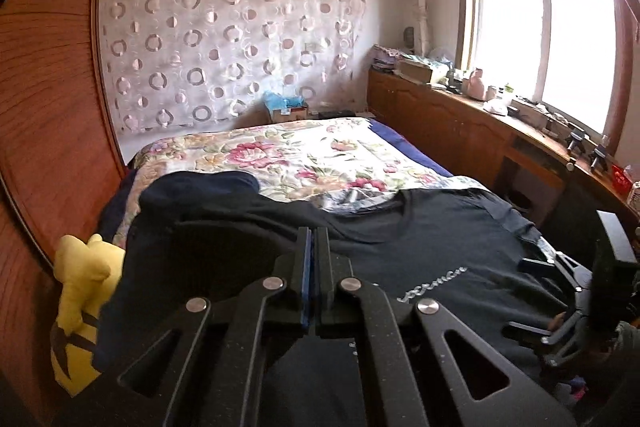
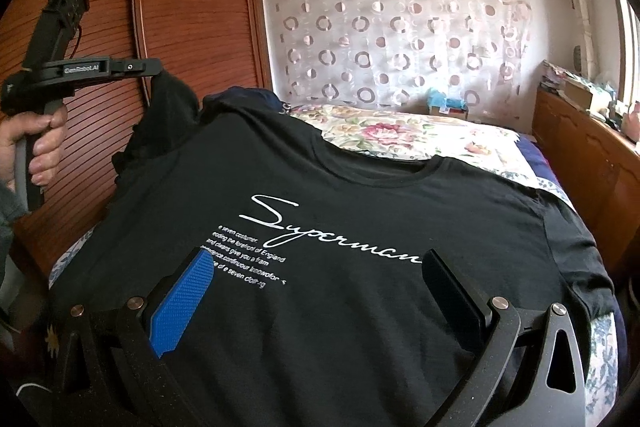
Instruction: Fold small clothes
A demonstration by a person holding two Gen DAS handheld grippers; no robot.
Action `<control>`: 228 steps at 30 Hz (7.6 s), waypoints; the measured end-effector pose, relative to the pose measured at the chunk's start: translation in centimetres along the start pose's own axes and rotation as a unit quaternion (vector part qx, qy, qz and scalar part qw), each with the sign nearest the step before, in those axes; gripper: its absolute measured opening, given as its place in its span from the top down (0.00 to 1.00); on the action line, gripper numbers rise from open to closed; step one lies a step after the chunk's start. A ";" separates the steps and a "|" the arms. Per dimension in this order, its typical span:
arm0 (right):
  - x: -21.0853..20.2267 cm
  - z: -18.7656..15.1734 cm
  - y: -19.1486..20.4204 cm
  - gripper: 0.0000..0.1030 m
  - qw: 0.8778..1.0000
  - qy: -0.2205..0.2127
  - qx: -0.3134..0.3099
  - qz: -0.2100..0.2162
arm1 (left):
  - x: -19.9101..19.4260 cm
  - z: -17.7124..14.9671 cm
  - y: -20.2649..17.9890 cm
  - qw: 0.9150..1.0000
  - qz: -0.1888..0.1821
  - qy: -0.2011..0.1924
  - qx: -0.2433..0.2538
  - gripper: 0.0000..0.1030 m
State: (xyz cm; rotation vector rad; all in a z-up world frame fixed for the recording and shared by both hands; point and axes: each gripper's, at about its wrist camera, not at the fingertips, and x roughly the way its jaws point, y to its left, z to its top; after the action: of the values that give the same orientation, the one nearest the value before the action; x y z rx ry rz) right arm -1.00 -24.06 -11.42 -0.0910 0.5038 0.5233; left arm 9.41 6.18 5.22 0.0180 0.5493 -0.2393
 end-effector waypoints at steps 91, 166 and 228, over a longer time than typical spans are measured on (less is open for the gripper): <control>27.1 9.1 -0.2 0.98 0.975 0.112 -0.045 0.187 | -3.2 -10.5 4.9 0.997 0.056 0.033 -0.051 0.21; 4.8 3.0 -16.7 0.56 0.962 0.163 0.139 -0.172 | 11.9 -9.9 -8.3 0.980 -0.035 0.189 0.058 0.14; -1.9 4.7 -11.0 0.59 0.990 0.094 0.042 -0.095 | 4.1 -8.9 -10.6 0.997 -0.036 0.061 0.009 0.00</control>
State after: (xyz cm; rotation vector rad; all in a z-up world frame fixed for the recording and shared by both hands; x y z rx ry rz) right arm 5.09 -33.45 -6.89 -0.1065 0.6925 0.3071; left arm 5.77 -4.29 -4.00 0.0299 0.6698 -0.3151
